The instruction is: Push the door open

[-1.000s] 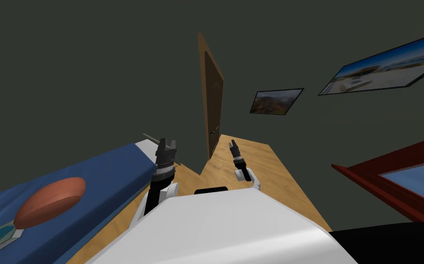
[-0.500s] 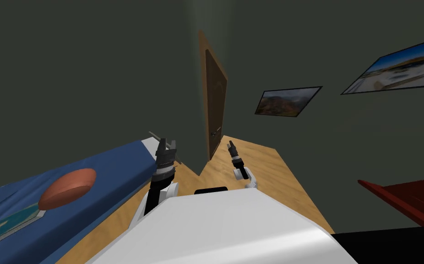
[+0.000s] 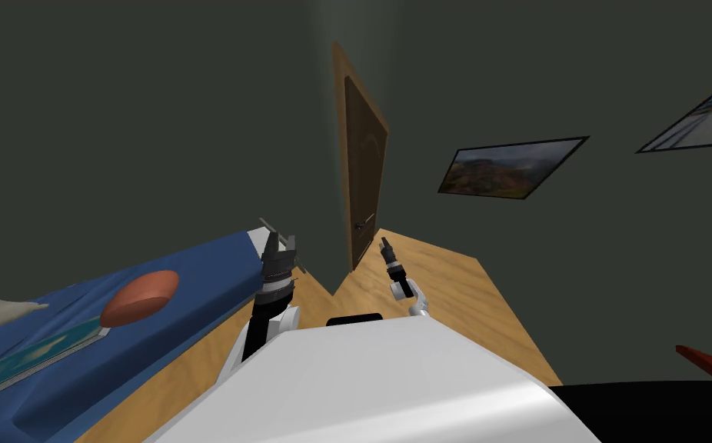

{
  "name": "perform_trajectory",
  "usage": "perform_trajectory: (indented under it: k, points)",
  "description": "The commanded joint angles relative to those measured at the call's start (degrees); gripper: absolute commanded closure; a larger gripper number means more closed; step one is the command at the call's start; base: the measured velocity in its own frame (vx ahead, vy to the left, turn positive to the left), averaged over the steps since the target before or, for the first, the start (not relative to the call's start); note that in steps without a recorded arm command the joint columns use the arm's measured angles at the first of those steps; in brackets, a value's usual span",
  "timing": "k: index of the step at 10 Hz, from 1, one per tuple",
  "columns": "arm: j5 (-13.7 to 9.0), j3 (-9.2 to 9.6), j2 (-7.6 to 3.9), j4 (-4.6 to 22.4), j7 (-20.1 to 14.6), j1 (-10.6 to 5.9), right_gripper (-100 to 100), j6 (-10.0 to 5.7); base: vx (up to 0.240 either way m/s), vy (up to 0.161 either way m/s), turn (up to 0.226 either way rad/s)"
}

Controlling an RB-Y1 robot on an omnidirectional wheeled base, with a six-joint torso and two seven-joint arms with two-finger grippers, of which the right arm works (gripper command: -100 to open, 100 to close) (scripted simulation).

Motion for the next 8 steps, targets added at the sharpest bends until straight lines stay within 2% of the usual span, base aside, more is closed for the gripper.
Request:
perform_trajectory:
  k: [1,8]
  points:
    - [0.25,0.04,0.08,2.34,-0.09,-1.15,-100,-0.44,0.047,-0.09,0.094]
    - [1.33,0.44,0.11,9.88,-0.78,-4.94,-100,-1.15,0.047,-0.099,0.12]
